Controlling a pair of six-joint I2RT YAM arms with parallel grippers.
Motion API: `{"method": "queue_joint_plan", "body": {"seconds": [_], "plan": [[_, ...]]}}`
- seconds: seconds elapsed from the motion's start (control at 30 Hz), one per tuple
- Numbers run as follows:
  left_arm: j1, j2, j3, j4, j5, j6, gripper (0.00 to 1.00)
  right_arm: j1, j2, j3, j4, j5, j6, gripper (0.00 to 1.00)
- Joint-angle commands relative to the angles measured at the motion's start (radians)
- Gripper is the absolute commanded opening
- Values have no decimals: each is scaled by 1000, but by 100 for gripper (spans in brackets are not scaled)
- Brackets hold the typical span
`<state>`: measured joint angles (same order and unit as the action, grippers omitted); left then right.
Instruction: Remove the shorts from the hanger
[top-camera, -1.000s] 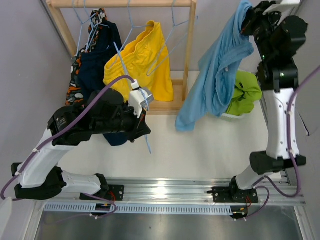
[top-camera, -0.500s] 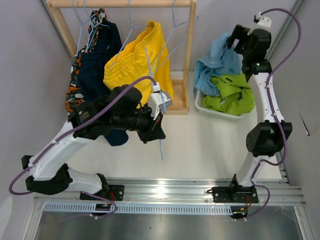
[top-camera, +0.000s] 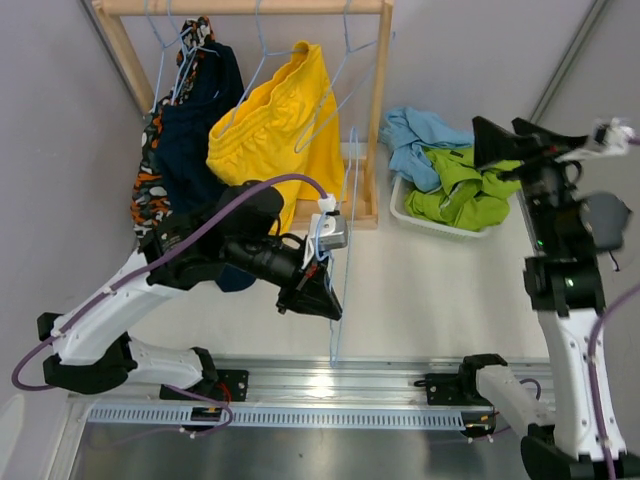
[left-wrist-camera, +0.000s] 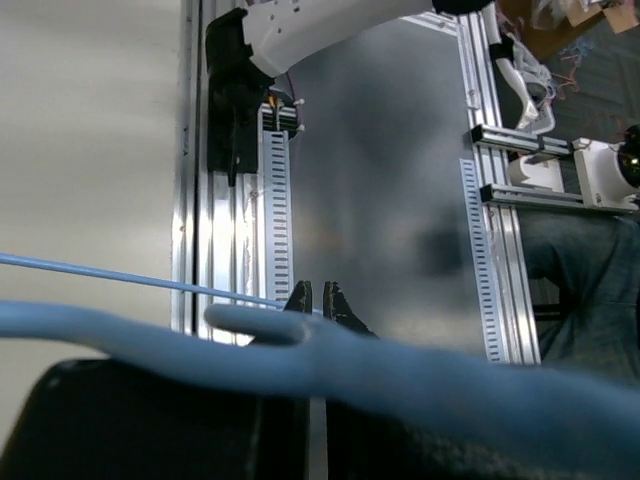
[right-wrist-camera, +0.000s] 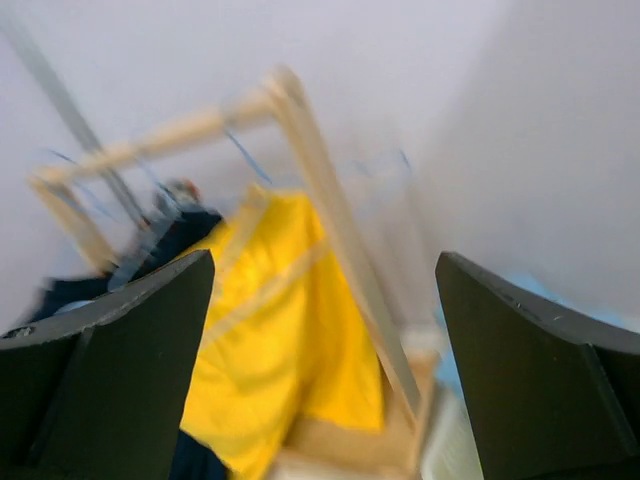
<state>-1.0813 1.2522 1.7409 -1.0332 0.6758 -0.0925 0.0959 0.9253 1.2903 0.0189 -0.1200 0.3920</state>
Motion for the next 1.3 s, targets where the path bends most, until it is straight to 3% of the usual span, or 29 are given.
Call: {"method": "queue_joint_plan", "body": {"seconds": [0.0,0.13,0.3,0.57,0.97,1.27], "plan": [[53,-4,135,-52,-51,69,0,2,-78,-63,38,-113,108,99],[191,6,238,-30,-162,47,0,4,-181,-157,6,-139,134,99],[405,110,323,24,-145,0,0,4,-291,-261,-63,-165,157,99],[575,399,499,122,102,-62,0,5,-352,-292,-135,-185,142,100],[609,576,608,347,376,-239,0,4,-370,-318,-163,-185,79,99],[672,647,606,882,570,-620,0,2,-376,-358,-129,-199,82,99]]}}
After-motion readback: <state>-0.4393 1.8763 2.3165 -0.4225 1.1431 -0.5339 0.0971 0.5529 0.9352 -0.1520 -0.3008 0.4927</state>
